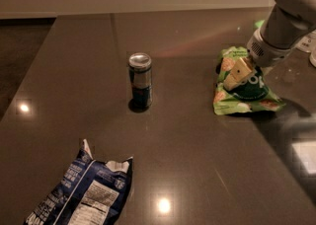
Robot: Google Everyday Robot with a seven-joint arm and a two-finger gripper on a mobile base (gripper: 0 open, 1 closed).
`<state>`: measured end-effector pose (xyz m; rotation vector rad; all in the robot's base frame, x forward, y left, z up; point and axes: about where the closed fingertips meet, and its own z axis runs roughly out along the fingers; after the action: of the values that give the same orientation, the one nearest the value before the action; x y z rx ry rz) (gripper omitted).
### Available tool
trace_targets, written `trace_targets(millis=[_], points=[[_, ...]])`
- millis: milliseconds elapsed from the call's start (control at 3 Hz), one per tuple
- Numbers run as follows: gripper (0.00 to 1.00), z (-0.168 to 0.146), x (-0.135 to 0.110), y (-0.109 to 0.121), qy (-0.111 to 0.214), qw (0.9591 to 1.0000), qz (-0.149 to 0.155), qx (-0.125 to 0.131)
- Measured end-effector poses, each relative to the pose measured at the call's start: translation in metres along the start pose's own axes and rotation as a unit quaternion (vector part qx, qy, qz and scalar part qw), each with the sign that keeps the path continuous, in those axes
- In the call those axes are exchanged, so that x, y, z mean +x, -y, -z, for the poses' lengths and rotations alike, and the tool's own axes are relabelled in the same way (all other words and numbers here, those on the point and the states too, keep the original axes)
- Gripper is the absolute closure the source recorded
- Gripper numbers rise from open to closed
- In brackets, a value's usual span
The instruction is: Move green rice chip bag near blue chip bag
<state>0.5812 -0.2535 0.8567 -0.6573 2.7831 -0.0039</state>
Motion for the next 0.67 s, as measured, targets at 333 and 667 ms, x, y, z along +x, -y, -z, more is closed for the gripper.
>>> trace_targets(millis=[333,667], points=[[0.62,0.009,-0.001,-0.012,0.006,0.9996,0.022,-0.018],[0.85,0.030,-0.002,-0.030,0.025,0.9965,0.073,-0.033]])
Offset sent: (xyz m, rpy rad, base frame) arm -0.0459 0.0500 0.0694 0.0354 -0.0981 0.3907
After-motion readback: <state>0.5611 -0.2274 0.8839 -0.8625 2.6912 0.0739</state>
